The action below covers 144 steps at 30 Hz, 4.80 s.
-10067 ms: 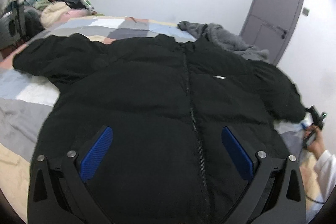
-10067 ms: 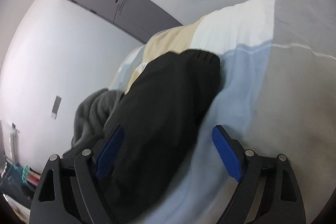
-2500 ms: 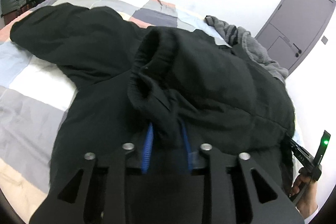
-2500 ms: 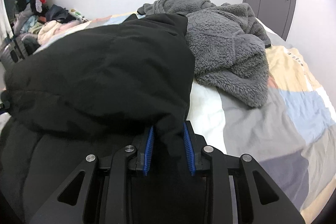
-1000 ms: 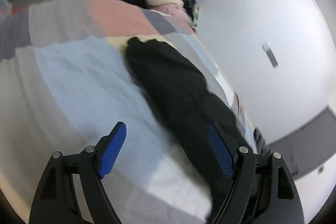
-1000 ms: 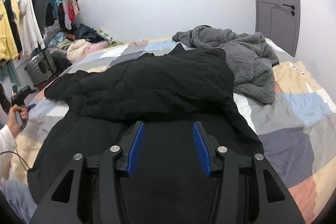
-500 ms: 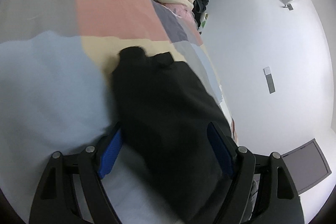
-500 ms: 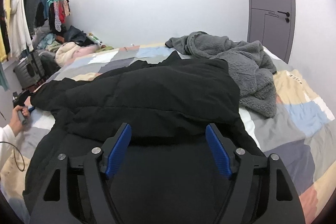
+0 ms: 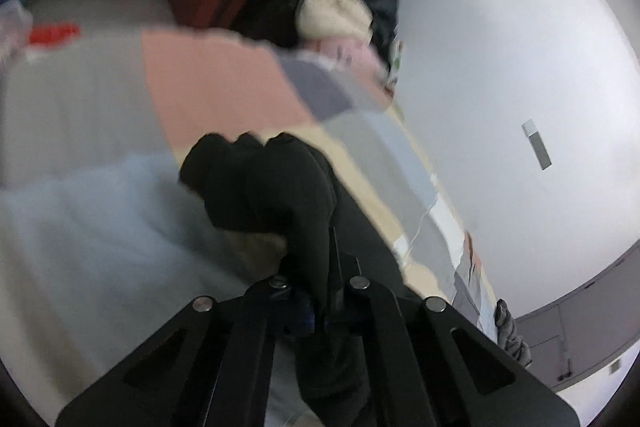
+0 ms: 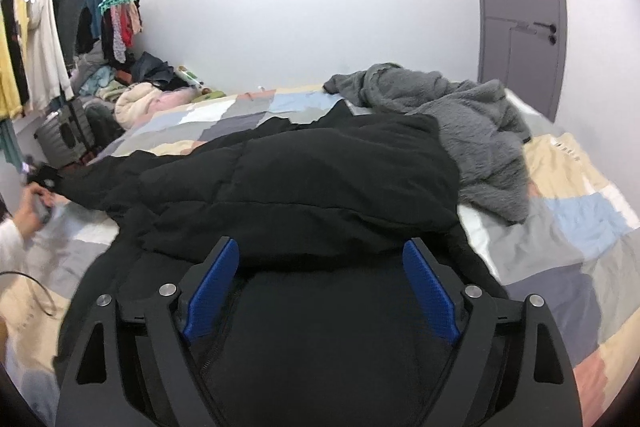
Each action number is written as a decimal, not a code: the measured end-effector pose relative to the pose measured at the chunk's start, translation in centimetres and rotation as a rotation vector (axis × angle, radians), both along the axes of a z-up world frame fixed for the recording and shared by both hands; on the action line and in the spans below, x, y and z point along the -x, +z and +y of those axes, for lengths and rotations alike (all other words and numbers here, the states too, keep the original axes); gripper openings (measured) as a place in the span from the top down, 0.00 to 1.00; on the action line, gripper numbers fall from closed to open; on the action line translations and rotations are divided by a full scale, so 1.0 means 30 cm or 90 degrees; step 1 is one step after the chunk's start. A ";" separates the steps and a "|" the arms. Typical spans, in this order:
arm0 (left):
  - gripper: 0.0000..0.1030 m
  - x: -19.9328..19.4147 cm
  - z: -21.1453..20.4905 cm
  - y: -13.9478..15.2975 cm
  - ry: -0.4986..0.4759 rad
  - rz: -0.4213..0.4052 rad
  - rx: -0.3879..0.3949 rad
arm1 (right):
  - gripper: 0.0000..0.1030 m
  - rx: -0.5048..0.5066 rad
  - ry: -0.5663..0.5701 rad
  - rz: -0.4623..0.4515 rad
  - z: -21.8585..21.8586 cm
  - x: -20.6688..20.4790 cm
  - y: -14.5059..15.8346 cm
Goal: Fold large clothes
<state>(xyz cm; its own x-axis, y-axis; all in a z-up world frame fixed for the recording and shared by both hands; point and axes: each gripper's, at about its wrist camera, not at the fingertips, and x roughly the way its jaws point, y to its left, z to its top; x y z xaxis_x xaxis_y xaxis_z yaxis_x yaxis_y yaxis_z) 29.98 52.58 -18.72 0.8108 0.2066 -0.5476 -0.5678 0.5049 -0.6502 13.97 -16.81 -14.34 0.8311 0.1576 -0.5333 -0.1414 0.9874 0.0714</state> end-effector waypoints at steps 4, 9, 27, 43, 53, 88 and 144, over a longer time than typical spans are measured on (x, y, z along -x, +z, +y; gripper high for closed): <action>0.99 0.111 -0.034 0.118 0.010 -0.002 -0.036 | 0.19 -0.026 0.020 -0.011 -0.025 0.042 0.019; 0.99 0.217 -0.132 0.246 0.020 0.015 -0.130 | 0.18 -0.030 0.008 -0.008 -0.078 0.076 0.033; 0.99 0.242 -0.540 0.635 -0.083 0.050 -0.334 | 0.08 -0.037 0.006 -0.020 -0.196 0.124 0.033; 0.99 0.101 -1.221 0.879 -0.276 -0.030 -0.459 | 0.06 -0.029 0.011 -0.017 -0.255 0.140 0.008; 0.99 0.047 -1.651 0.808 -0.428 -0.056 -0.512 | 0.06 -0.067 -0.013 -0.010 -0.338 0.131 -0.003; 0.16 0.044 -1.981 0.265 -0.607 0.035 -0.425 | 0.06 -0.146 0.012 0.049 -0.393 0.064 -0.099; 0.21 -0.358 -1.554 -0.001 -0.466 0.252 -0.421 | 0.86 0.055 0.032 0.102 -0.088 -0.692 -0.203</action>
<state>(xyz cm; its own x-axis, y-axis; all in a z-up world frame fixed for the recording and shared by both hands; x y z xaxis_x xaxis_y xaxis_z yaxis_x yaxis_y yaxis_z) 40.72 5.97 -18.75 0.6467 0.0941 -0.7569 -0.0938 0.9946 0.0435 34.73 -19.45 -20.44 0.7265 0.1440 -0.6719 -0.1839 0.9829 0.0119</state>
